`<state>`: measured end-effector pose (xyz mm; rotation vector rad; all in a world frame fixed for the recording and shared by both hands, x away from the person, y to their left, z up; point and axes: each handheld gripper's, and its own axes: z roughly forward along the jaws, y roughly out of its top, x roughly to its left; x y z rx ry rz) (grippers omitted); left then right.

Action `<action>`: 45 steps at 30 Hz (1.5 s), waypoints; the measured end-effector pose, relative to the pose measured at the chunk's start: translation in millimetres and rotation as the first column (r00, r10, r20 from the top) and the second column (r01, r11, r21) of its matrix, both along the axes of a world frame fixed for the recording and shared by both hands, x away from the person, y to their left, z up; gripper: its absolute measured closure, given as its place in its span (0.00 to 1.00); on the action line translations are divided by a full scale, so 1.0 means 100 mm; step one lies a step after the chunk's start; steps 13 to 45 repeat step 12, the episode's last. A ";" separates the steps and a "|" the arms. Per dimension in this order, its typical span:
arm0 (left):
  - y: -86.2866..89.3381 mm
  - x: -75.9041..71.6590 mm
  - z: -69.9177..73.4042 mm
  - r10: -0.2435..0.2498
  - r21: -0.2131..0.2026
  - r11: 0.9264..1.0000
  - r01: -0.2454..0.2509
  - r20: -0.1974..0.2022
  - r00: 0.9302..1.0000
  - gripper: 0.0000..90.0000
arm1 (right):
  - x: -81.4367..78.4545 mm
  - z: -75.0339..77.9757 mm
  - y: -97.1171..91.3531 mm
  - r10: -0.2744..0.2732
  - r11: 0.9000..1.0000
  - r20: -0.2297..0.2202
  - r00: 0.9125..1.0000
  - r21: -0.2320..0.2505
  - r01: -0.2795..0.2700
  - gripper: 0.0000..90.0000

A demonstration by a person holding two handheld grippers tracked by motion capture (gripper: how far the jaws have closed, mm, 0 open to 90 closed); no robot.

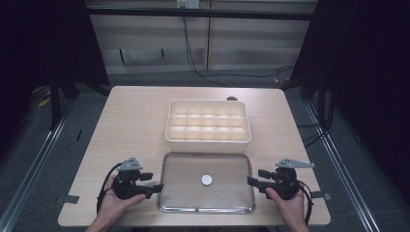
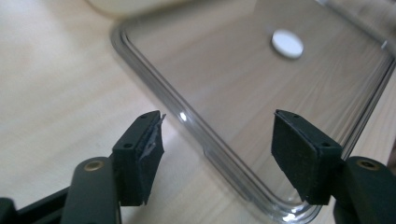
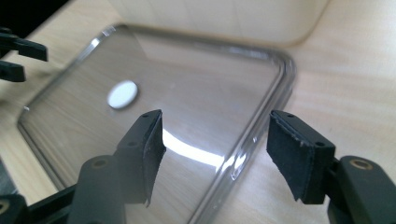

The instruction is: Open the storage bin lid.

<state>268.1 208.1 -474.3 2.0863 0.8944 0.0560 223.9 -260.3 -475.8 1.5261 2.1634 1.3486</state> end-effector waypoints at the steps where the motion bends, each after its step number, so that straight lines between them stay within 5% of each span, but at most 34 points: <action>1: 0.03 -0.01 0.03 0.004 -0.018 1.000 -0.004 0.023 1.000 0.36 | -0.02 0.02 -0.01 -0.005 1.000 0.018 1.000 0.001 0.005 0.39; 7: 0.17 -0.02 0.10 0.036 -0.067 0.997 -0.031 0.075 0.997 0.35 | -0.18 0.20 -0.08 -0.022 1.000 0.142 0.990 0.008 0.021 0.35; 12: 0.29 -0.09 0.19 0.105 -0.119 0.989 -0.089 0.137 0.985 0.32 | -0.27 0.33 -0.19 -0.090 0.996 0.229 0.969 0.037 0.084 0.32; 45: 0.29 -0.09 0.19 0.105 -0.119 0.989 -0.089 0.137 0.985 0.32 | -0.27 0.33 -0.19 -0.090 0.996 0.229 0.969 0.037 0.084 0.32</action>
